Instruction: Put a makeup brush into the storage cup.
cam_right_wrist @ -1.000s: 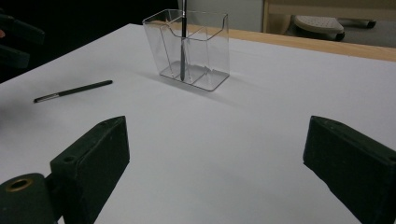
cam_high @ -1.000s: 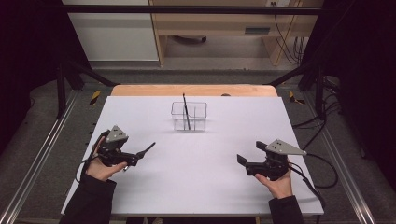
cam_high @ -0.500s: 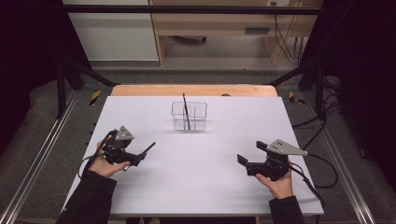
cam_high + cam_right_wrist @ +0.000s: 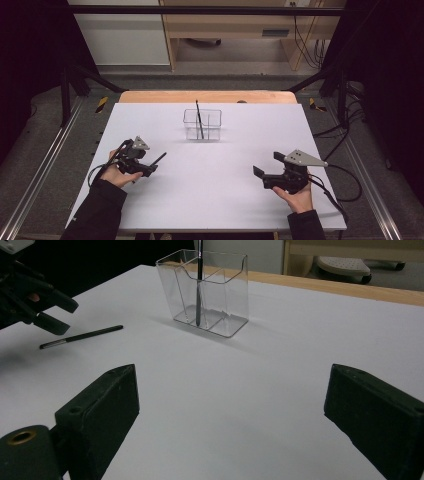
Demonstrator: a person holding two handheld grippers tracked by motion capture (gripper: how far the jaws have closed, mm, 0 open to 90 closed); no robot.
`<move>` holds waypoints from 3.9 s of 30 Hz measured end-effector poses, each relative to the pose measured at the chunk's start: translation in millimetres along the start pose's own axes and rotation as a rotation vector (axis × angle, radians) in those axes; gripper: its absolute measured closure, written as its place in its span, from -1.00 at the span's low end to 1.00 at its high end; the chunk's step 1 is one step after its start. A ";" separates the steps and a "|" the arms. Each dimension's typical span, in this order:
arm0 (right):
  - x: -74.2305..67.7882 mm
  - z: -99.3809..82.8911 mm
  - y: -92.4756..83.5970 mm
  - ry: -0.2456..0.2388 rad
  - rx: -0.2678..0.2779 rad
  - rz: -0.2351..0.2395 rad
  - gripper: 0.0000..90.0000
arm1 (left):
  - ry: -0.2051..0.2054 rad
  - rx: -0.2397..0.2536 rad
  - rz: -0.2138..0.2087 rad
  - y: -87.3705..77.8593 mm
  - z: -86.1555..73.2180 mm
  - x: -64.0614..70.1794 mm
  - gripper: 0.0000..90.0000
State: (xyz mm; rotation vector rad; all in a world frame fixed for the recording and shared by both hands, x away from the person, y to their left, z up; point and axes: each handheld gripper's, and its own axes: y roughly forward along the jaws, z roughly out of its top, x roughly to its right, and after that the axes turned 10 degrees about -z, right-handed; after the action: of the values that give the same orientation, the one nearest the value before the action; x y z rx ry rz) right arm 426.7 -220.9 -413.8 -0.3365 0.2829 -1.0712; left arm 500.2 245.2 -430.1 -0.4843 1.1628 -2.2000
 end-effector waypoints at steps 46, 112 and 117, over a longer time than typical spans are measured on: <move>-3.0 -0.7 2.3 -0.004 -0.008 0.013 -0.81 | -0.084 -0.125 -0.078 20.5 -6.4 -12.6 0.81; -2.2 1.5 0.1 0.000 -0.008 0.021 -0.82 | -0.026 -0.257 -0.114 25.6 9.5 -8.9 0.85; -2.4 1.8 -0.2 0.000 -0.008 0.020 -0.82 | -0.018 -0.254 -0.115 25.0 9.2 -9.0 0.85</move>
State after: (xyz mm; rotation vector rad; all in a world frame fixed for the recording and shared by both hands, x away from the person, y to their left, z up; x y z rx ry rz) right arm 426.2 -218.6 -411.9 -0.3399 0.2905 -1.0503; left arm 520.5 234.4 -446.2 -0.6907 1.4455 -2.1480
